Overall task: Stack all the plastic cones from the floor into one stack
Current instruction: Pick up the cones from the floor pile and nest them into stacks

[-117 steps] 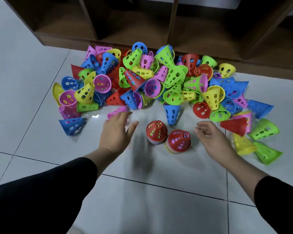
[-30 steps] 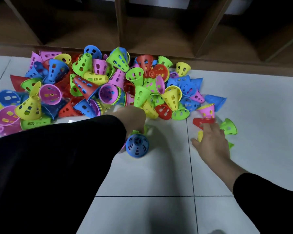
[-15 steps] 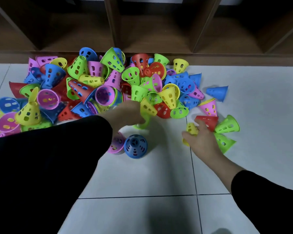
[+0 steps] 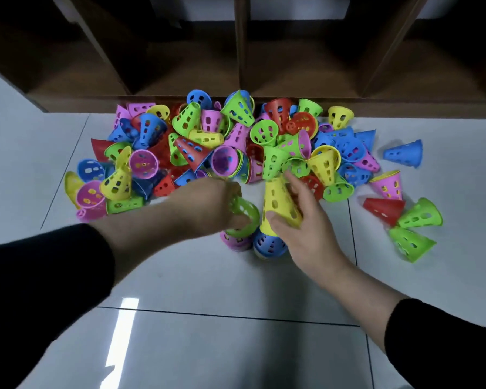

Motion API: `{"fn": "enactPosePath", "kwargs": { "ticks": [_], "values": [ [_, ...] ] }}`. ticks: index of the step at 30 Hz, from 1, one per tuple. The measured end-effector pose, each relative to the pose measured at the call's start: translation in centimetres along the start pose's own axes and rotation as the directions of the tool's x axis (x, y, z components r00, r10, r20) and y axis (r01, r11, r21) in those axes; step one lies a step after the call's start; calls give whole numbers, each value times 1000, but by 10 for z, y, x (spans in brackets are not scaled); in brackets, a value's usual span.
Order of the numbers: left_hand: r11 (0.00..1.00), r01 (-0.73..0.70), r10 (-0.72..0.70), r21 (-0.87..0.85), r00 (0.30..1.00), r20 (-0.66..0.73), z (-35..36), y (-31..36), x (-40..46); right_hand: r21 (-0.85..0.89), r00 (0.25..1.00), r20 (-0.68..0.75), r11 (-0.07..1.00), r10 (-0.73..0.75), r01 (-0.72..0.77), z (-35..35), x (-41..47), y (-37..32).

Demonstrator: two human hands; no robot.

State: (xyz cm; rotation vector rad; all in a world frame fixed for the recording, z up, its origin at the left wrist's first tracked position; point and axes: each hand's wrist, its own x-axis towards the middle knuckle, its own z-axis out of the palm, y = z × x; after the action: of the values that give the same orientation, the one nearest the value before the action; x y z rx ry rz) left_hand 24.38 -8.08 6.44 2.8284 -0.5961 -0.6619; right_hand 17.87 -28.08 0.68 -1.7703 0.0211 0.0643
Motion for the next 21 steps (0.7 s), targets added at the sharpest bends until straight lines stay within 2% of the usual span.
{"fn": "enactPosePath", "kwargs": {
  "ticks": [3,5,9,14,21],
  "values": [
    [997,35,-34,63,999,-12,39,2,2,-231,995,98,971,-35,57,3,-9,22],
    [996,73,-71,46,996,-45,58,-2,4,-355,993,121,934,4,39,1,-15,38],
    [967,167,-183,-191,981,-69,84,-10,5,-523,989,128,852,73,5,-1,-18,54],
    [932,191,-238,-309,963,-124,99,8,15,-601,996,82,799,29,26,-10,-10,54],
    [912,146,-235,-383,952,-197,104,63,52,-624,991,-101,771,82,-128,-71,6,63]
  ]
}}
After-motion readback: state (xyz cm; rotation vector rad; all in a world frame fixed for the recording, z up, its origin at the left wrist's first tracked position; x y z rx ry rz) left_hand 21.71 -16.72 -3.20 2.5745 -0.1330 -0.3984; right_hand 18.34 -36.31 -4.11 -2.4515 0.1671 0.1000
